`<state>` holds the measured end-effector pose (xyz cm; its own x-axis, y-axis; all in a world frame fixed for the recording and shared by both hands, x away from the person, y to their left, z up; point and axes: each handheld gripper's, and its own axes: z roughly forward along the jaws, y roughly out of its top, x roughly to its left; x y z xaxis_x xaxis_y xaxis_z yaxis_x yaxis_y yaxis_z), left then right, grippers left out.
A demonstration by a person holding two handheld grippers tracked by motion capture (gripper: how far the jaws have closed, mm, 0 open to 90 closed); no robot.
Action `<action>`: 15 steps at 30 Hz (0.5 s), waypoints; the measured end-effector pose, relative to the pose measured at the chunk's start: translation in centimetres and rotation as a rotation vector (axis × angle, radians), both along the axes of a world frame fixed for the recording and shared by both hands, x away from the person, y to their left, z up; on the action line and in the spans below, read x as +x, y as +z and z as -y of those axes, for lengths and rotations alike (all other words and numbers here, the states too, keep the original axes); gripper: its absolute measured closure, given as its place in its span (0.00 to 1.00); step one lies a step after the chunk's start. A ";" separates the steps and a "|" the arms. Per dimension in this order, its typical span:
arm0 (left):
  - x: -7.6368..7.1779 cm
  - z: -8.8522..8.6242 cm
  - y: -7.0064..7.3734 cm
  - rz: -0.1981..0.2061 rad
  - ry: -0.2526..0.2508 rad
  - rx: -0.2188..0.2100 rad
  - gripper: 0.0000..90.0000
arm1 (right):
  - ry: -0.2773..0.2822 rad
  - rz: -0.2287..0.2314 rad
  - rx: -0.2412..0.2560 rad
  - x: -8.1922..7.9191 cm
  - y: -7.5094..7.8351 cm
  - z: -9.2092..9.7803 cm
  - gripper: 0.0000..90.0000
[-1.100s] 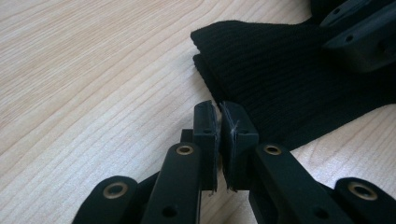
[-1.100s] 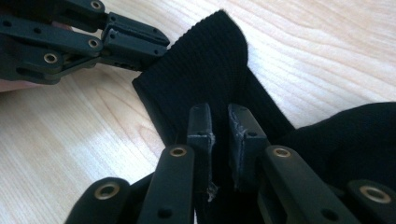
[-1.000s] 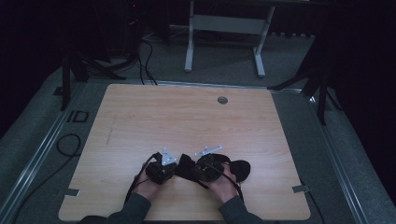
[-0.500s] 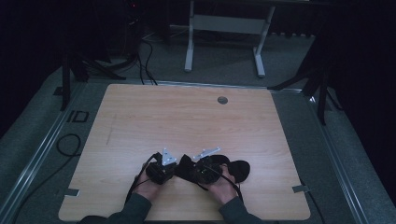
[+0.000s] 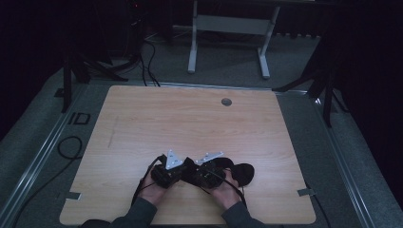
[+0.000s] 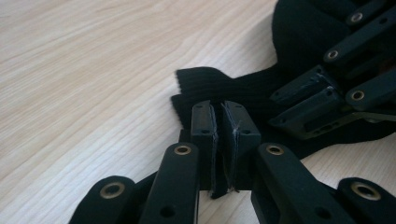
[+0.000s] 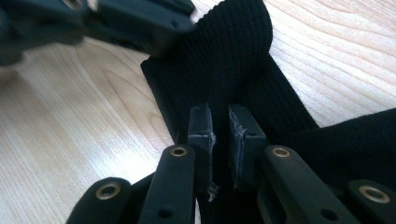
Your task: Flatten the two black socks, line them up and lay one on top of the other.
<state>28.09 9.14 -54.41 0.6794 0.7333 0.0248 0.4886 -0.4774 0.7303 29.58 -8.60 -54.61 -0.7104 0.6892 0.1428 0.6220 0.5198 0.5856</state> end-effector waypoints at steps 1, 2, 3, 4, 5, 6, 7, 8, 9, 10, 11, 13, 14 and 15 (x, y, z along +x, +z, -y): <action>0.1 0.2 -0.2 -0.006 -0.001 0.009 0.93 | 0.003 0.002 -0.001 0.0 0.0 0.0 0.89; 0.2 0.3 -0.5 -0.013 -0.005 0.020 0.93 | 0.006 0.003 -0.002 0.0 0.0 0.0 0.89; 0.2 0.4 -0.7 -0.019 -0.009 0.030 0.94 | 0.010 0.003 -0.001 0.0 0.0 0.0 0.88; 0.2 0.4 -0.7 -0.020 -0.010 0.034 0.95 | 0.017 0.002 0.005 0.0 0.0 0.1 0.86; 0.3 0.4 -0.7 -0.021 -0.009 0.037 0.95 | 0.028 -0.002 0.019 0.0 0.0 0.1 0.81; 0.3 0.4 -0.7 -0.026 -0.007 0.040 0.96 | 0.038 -0.006 0.032 0.0 0.1 0.3 0.78; 0.3 0.3 -0.8 -0.031 -0.007 0.038 0.98 | 0.042 0.000 0.038 0.0 0.2 0.4 0.77; 0.4 0.3 -0.8 -0.035 -0.004 0.031 0.98 | 0.040 0.008 0.048 -0.1 0.4 0.6 0.76; 0.4 0.3 -0.8 -0.037 -0.004 0.030 0.99 | 0.041 0.016 0.063 -0.1 0.8 0.9 0.75; 0.4 0.3 -0.8 -0.037 -0.005 0.031 0.99 | 0.035 0.025 0.079 -0.1 1.2 1.3 0.73; 0.3 0.3 -0.8 -0.036 -0.007 0.035 0.99 | 0.027 0.037 0.095 0.0 1.8 1.9 0.72; 0.3 0.2 -0.8 -0.035 -0.006 0.034 0.99 | -0.010 0.077 0.131 0.2 3.2 3.3 0.71; 0.3 0.2 -0.8 -0.035 -0.006 0.033 0.99 | -0.035 0.096 0.150 0.3 3.9 4.1 0.70; 0.3 0.2 -0.9 -0.036 -0.005 0.030 0.99 | -0.064 0.111 0.163 0.5 4.6 5.0 0.70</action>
